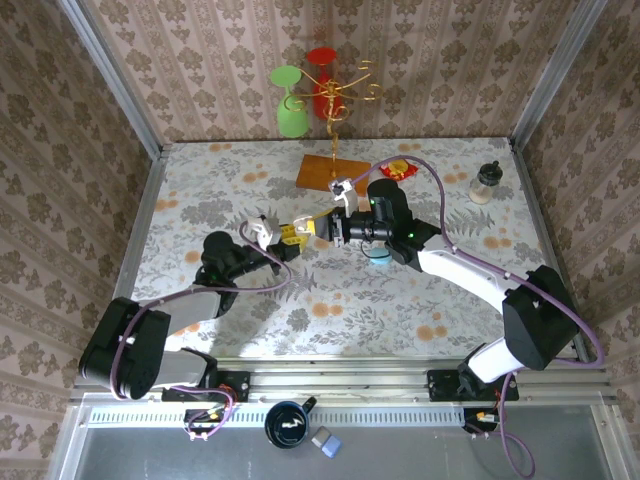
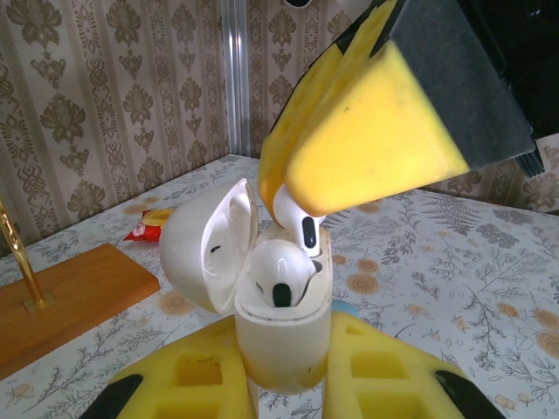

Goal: Insert wireless bluetooth earbuds into charging case

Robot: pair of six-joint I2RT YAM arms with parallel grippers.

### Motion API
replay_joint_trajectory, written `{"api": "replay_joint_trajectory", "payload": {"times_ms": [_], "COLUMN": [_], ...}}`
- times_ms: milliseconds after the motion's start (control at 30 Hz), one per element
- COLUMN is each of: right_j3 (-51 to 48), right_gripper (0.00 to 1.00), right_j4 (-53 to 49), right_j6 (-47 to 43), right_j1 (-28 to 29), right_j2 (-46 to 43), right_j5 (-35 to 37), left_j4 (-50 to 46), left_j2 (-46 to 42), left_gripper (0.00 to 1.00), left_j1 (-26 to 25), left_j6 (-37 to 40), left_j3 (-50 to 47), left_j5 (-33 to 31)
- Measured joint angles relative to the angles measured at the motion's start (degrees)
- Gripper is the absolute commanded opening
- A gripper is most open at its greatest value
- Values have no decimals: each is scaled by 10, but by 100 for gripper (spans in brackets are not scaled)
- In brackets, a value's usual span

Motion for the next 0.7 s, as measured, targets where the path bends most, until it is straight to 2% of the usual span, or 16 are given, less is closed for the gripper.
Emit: {"api": "replay_joint_trajectory", "payload": {"times_ms": [500, 633, 700], "right_j3": [-5, -5, -1], "right_gripper": [65, 70, 70], "right_j4": [-17, -17, -29], "right_j6": [1, 2, -1], "right_j1": [1, 0, 0], "right_j2": [-13, -17, -16], "right_j5": [73, 73, 76], "left_j4": [2, -17, -54], "left_j2": [0, -12, -34], "left_gripper": [0, 0, 0], "left_j1": [23, 29, 25], "left_j6": [0, 23, 58], "left_j3": [0, -5, -10], "left_j5": [3, -3, -23]}}
